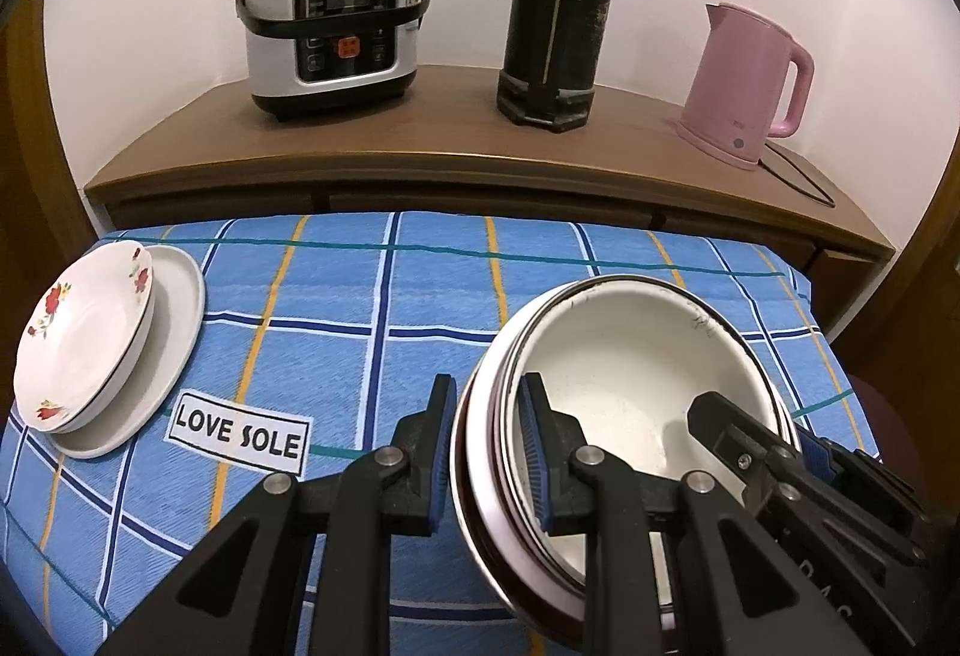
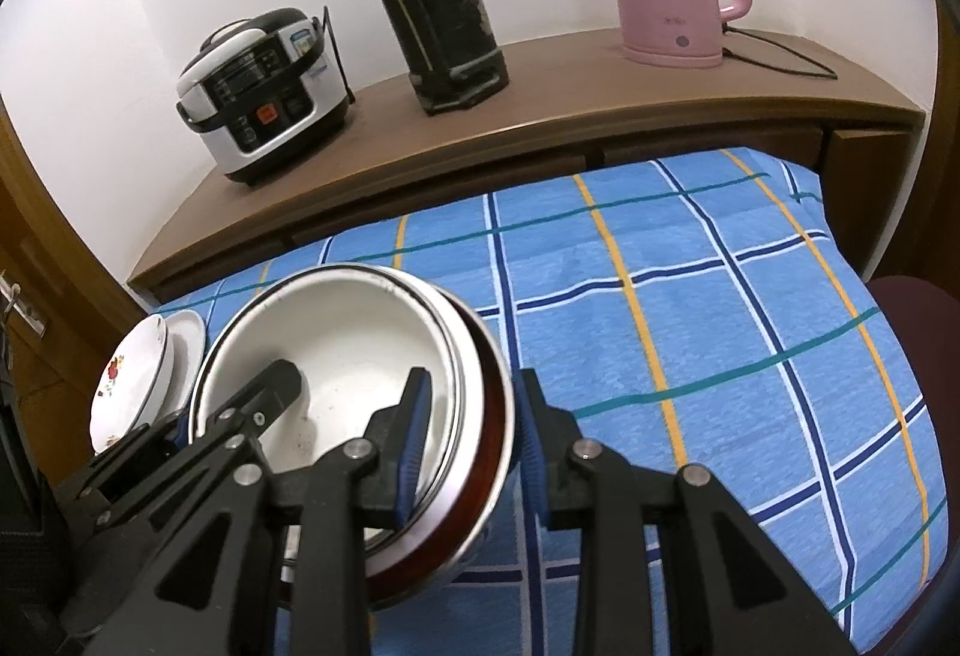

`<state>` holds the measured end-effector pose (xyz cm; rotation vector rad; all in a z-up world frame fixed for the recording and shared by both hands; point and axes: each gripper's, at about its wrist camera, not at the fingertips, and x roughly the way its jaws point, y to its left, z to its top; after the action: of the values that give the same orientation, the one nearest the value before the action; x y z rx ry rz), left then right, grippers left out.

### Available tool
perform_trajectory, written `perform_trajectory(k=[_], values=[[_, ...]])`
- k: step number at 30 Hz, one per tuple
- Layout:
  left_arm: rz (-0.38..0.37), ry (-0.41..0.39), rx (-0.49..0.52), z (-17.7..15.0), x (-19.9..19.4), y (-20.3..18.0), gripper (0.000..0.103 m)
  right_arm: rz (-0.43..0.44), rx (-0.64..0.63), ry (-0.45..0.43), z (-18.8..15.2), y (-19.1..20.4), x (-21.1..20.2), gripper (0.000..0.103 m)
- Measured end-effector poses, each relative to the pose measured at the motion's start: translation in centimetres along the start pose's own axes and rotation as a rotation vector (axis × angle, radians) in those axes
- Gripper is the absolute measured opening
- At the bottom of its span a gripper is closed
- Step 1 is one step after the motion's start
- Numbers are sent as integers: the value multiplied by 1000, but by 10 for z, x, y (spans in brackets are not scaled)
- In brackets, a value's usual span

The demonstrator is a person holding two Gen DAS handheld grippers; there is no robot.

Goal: Organize plates and bowls
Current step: 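Lift the nested bowl stack with both grippers toward the rose-patterned plates, then carry the bowl stack with both grippers over the rose-patterned plate stack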

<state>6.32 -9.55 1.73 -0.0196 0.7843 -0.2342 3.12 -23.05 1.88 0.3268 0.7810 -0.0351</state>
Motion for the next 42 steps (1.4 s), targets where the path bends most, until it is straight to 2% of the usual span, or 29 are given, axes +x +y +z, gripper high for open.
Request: perform_trajectory(k=[32, 42], values=[[54, -9, -72, -2, -15, 53, 24, 48, -65, 9, -11, 55, 11, 29], [78, -14, -103, -1, -25, 79, 24, 74, -96, 5, -12, 83, 15, 28]])
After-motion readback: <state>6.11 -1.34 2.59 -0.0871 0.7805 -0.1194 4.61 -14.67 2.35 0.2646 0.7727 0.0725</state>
